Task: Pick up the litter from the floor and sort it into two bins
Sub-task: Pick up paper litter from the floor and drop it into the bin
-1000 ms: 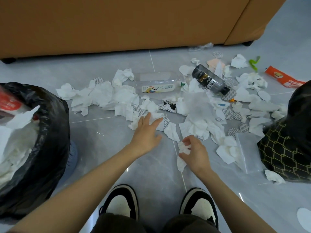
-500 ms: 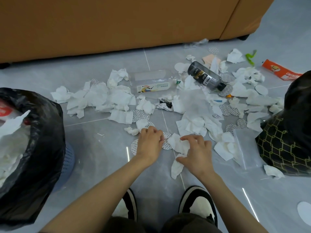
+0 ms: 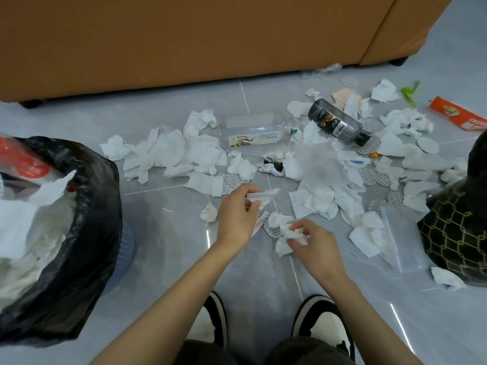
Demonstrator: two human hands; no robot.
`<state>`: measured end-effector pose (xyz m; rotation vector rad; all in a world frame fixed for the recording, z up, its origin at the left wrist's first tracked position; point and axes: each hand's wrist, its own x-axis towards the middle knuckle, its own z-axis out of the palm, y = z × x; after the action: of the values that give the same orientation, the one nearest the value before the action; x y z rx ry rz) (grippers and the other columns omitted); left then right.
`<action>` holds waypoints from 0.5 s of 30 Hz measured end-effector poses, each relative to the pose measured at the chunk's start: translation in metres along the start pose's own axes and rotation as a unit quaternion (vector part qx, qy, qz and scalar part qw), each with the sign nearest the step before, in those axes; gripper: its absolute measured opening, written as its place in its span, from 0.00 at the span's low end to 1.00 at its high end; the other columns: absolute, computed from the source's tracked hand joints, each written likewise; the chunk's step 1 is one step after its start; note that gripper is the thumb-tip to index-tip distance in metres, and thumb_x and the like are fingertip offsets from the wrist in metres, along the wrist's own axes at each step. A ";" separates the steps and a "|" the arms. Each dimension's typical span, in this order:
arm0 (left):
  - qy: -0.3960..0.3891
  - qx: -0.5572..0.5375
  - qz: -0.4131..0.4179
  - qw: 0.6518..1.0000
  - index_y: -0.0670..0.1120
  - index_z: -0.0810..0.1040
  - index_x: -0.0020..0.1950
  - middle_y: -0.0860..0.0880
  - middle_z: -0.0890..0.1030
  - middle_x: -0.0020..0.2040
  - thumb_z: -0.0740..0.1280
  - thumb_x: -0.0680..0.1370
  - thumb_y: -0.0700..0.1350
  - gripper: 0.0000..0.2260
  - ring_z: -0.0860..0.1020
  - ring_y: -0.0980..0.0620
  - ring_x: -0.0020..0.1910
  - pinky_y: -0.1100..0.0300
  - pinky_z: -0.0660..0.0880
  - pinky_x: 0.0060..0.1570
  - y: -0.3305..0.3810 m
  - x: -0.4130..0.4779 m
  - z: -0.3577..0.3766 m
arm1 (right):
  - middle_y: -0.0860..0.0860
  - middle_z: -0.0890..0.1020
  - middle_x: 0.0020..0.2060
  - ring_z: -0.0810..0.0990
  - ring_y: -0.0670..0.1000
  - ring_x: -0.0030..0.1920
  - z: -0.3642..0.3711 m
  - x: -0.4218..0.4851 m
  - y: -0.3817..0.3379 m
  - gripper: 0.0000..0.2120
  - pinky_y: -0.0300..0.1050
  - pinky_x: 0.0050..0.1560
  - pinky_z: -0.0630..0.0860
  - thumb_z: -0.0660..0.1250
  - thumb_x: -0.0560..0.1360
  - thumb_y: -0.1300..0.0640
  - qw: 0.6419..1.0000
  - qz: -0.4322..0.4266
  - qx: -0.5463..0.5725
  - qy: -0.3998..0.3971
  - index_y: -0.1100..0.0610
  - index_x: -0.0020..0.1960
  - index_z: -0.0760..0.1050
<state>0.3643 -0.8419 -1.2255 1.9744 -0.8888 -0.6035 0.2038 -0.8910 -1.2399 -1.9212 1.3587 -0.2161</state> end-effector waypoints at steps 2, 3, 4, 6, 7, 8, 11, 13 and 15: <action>0.033 -0.044 0.002 0.998 0.49 0.77 0.48 0.56 0.79 0.43 0.66 0.75 0.35 0.09 0.76 0.61 0.39 0.72 0.73 0.40 0.013 0.000 -0.015 | 0.46 0.78 0.39 0.76 0.42 0.38 -0.006 0.001 -0.019 0.07 0.29 0.35 0.68 0.70 0.72 0.60 0.999 -0.016 0.036 0.021 0.52 0.50 0.77; 0.051 -0.062 0.004 0.997 0.50 0.76 0.48 0.59 0.78 0.41 0.66 0.75 0.35 0.09 0.76 0.64 0.38 0.74 0.72 0.40 0.019 0.000 -0.023 | 0.45 0.78 0.39 0.75 0.41 0.37 -0.009 0.001 -0.029 0.08 0.29 0.35 0.68 0.70 0.72 0.60 0.998 -0.027 0.056 0.026 0.51 0.49 0.77; 0.071 -0.074 0.007 0.995 0.51 0.76 0.47 0.61 0.77 0.41 0.66 0.75 0.36 0.10 0.75 0.67 0.38 0.75 0.72 0.39 0.025 -0.001 -0.034 | 0.44 0.79 0.38 0.76 0.39 0.36 -0.012 0.001 -0.042 0.08 0.29 0.35 0.68 0.70 0.72 0.61 0.996 -0.043 0.078 0.028 0.50 0.49 0.77; 0.106 -0.087 0.015 0.990 0.53 0.75 0.47 0.63 0.77 0.41 0.67 0.75 0.36 0.11 0.74 0.68 0.38 0.75 0.71 0.39 0.036 -0.002 -0.054 | 0.40 0.78 0.36 0.75 0.34 0.36 -0.016 0.001 -0.066 0.10 0.27 0.36 0.69 0.70 0.71 0.63 0.989 -0.084 0.120 0.030 0.50 0.48 0.77; 0.118 -0.091 0.019 0.989 0.54 0.75 0.46 0.63 0.77 0.41 0.67 0.75 0.37 0.11 0.74 0.67 0.38 0.75 0.71 0.39 0.040 -0.003 -0.063 | 0.40 0.78 0.36 0.75 0.33 0.35 -0.017 0.001 -0.079 0.11 0.26 0.36 0.70 0.71 0.71 0.63 0.985 -0.101 0.135 0.029 0.49 0.48 0.77; 0.129 -0.094 0.022 0.987 0.55 0.75 0.46 0.63 0.77 0.41 0.67 0.75 0.37 0.12 0.74 0.67 0.38 0.75 0.71 0.39 0.043 -0.005 -0.073 | 0.39 0.77 0.35 0.75 0.32 0.35 -0.017 0.001 -0.093 0.11 0.25 0.34 0.70 0.71 0.71 0.63 0.982 -0.114 0.148 0.024 0.49 0.47 0.77; 0.162 -0.076 0.045 0.983 0.56 0.75 0.46 0.63 0.77 0.43 0.67 0.76 0.37 0.12 0.75 0.67 0.40 0.76 0.70 0.39 0.051 -0.013 -0.104 | 0.38 0.77 0.37 0.75 0.31 0.37 -0.012 0.005 -0.130 0.11 0.23 0.37 0.69 0.71 0.70 0.63 0.971 -0.153 0.185 0.003 0.48 0.47 0.76; 0.190 -0.062 0.064 0.978 0.53 0.76 0.48 0.61 0.78 0.45 0.66 0.76 0.37 0.10 0.75 0.67 0.43 0.75 0.71 0.41 0.053 -0.019 -0.127 | 0.39 0.79 0.41 0.75 0.30 0.39 -0.003 0.007 -0.155 0.12 0.22 0.40 0.68 0.71 0.71 0.62 0.961 -0.182 0.209 -0.020 0.48 0.49 0.76; 0.220 -0.050 0.084 0.971 0.50 0.78 0.49 0.58 0.79 0.48 0.66 0.76 0.37 0.08 0.76 0.65 0.46 0.73 0.73 0.44 0.055 -0.026 -0.148 | 0.37 0.79 0.44 0.74 0.28 0.43 0.004 0.008 -0.178 0.11 0.21 0.42 0.67 0.70 0.72 0.61 0.950 -0.213 0.226 -0.043 0.47 0.50 0.75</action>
<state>0.4307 -0.7662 -1.1007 1.8180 -0.7205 -0.1007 0.3407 -0.8695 -1.1272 -1.7758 0.7368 -0.5930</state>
